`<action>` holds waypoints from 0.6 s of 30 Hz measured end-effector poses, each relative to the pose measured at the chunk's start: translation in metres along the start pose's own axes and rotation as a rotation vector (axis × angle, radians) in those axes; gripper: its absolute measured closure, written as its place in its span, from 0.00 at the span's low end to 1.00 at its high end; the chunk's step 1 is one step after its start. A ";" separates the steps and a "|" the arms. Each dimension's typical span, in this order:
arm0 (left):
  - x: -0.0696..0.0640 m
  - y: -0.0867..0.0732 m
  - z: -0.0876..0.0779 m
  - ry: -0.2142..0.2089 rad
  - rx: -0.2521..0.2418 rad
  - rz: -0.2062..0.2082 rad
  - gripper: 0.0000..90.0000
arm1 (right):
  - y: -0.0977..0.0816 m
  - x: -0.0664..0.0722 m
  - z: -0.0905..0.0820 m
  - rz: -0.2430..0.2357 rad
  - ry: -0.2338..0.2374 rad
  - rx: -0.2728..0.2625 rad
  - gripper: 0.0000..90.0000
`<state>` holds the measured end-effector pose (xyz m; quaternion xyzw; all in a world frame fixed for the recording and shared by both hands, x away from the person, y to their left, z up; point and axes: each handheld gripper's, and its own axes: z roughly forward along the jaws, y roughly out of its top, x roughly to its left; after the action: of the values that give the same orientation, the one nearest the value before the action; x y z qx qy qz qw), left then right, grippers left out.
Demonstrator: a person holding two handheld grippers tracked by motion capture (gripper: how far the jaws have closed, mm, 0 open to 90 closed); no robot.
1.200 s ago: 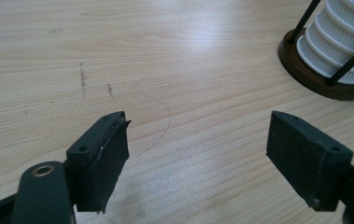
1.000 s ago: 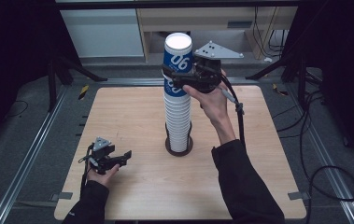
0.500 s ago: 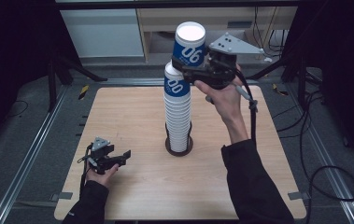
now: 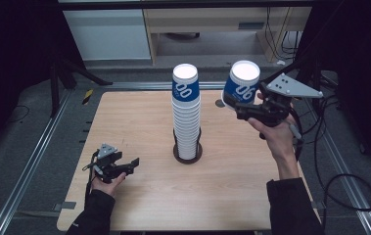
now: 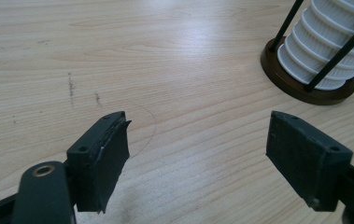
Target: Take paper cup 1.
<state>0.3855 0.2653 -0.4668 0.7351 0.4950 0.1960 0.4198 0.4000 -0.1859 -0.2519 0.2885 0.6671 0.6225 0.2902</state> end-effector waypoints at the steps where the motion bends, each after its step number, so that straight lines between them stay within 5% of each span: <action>1: 0.000 0.001 0.000 -0.001 0.002 0.005 0.23 | -0.006 -0.001 -0.003 0.003 0.000 0.008 0.22; 18: -0.012 0.015 -0.011 -0.070 -0.044 0.032 0.22 | -0.089 -0.003 -0.015 0.015 0.059 0.136 0.22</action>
<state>0.3810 0.2568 -0.4467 0.7399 0.4637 0.1880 0.4497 0.3887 -0.2035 -0.3393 0.2941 0.7141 0.5859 0.2454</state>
